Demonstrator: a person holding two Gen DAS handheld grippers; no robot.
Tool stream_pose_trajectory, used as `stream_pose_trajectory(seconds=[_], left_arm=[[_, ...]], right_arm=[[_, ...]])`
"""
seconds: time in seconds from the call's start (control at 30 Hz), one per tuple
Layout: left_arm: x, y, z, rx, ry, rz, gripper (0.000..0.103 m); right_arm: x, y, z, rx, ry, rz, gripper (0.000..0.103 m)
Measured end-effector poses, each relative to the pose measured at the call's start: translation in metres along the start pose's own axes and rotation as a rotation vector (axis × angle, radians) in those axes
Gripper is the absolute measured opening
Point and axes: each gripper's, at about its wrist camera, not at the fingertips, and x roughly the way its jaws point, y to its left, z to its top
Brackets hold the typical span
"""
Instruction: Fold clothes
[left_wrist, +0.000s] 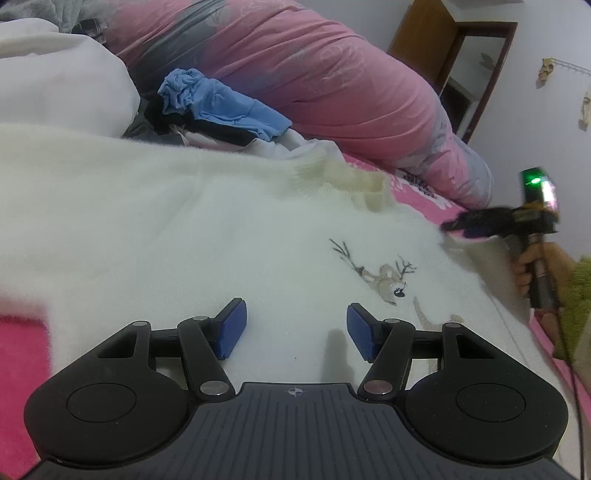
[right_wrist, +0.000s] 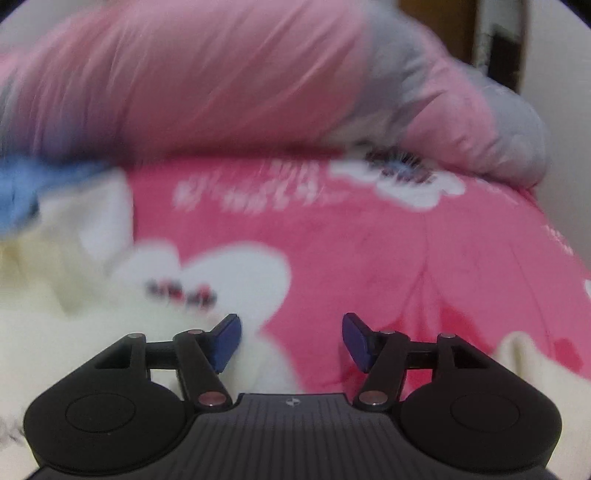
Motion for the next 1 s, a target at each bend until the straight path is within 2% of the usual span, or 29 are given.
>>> stream_pose_trajectory(seconds=[0.13,0.2,0.23,0.3,0.37,0.4,0.5,0.57,0.6,0.67,0.77,0.83,0.93,1.0], left_arm=[[0.000,0.001,0.000,-0.005,0.000,-0.003,0.061],[0.000,0.001,0.000,-0.005,0.000,-0.004,0.061],[0.000,0.001,0.000,-0.006,0.000,-0.005,0.061],[0.000,0.001,0.000,-0.008,0.000,-0.006,0.061],[0.000,0.001,0.000,-0.012,0.000,-0.008,0.061],[0.000,0.002,0.000,-0.013,0.000,-0.009,0.061],[0.000,0.002,0.000,-0.014,0.000,-0.011,0.061],[0.000,0.003,0.000,-0.016,0.000,-0.012,0.061],[0.000,0.003,0.000,-0.017,0.000,-0.013,0.061],[0.000,0.003,0.000,-0.018,0.000,-0.014,0.061],[0.000,0.003,0.000,-0.020,0.001,-0.015,0.061],[0.000,0.003,0.000,-0.021,0.002,-0.016,0.061],[0.000,0.004,0.000,-0.022,0.002,-0.018,0.061],[0.000,0.005,0.000,-0.025,0.002,-0.021,0.061]], right_arm=[[-0.036,-0.026,0.011,0.151,-0.058,0.034,0.059],[-0.053,-0.021,0.009,0.109,-0.061,0.055,0.052],[-0.060,-0.015,0.004,0.073,-0.046,0.090,0.045],[-0.065,-0.001,-0.009,-0.021,0.001,0.149,0.041],[-0.058,0.011,-0.025,-0.116,0.063,0.123,0.039],[-0.056,0.008,-0.028,-0.110,0.074,0.104,0.039],[-0.062,-0.037,-0.015,0.106,0.038,0.028,0.037],[-0.069,-0.065,-0.005,0.221,0.008,-0.037,0.041],[-0.075,-0.076,0.004,0.203,0.003,-0.097,0.043],[-0.078,-0.091,0.019,0.093,0.051,-0.214,0.065],[-0.063,-0.098,0.020,-0.102,0.204,-0.311,0.067],[-0.051,-0.092,0.011,-0.214,0.310,-0.344,0.067],[-0.036,-0.078,-0.009,-0.356,0.409,-0.342,0.067],[-0.025,-0.073,-0.020,-0.399,0.445,-0.364,0.067]])
